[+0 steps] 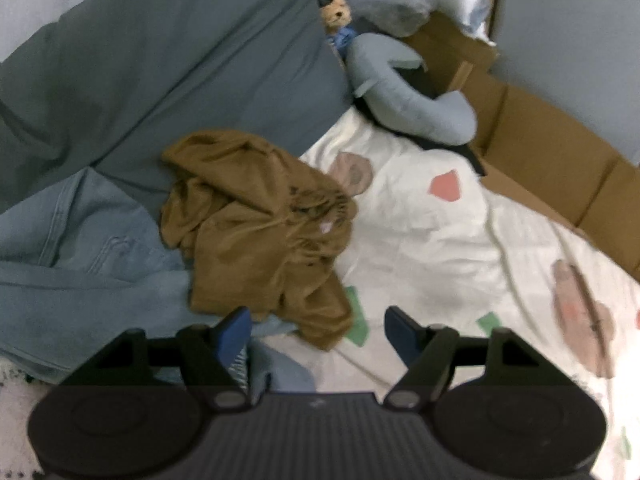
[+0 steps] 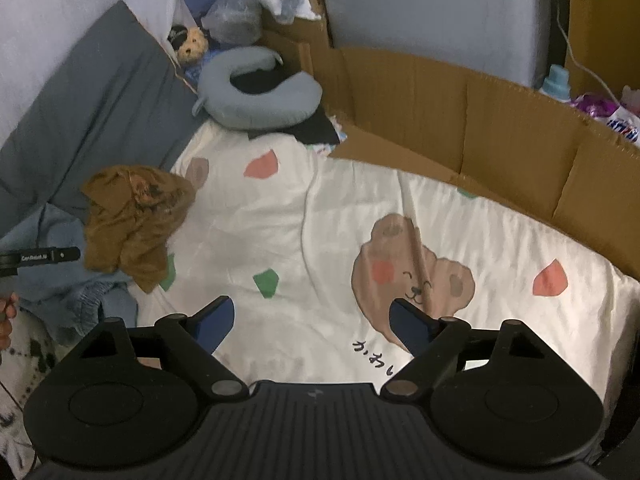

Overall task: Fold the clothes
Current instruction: 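Move both grippers toward the crumpled brown T-shirt on the jeans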

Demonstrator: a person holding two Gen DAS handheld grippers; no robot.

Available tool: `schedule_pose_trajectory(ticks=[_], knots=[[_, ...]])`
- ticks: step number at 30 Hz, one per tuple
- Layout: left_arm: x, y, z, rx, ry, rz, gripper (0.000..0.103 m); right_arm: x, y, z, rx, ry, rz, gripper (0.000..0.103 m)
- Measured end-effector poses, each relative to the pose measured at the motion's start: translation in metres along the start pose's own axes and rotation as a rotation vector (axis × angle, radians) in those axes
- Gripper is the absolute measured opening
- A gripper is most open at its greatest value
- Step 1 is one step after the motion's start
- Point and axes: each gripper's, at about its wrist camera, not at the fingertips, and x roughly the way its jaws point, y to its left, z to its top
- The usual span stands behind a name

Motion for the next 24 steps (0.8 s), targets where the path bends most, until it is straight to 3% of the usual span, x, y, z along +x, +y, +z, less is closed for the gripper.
schedule_pose_trajectory(ticks=[12, 24], knots=[[0.046, 0.048, -0.01, -0.054, -0.072, 0.078, 0.076, 0.048, 0.009, -0.03, -0.039, 0.036, 0.036, 0.088], [0.085, 0.083, -0.018, -0.104, -0.088, 0.082, 0.053, 0.126, 0.069, -0.036, -0.098, 0.091, 0.112, 0.085]])
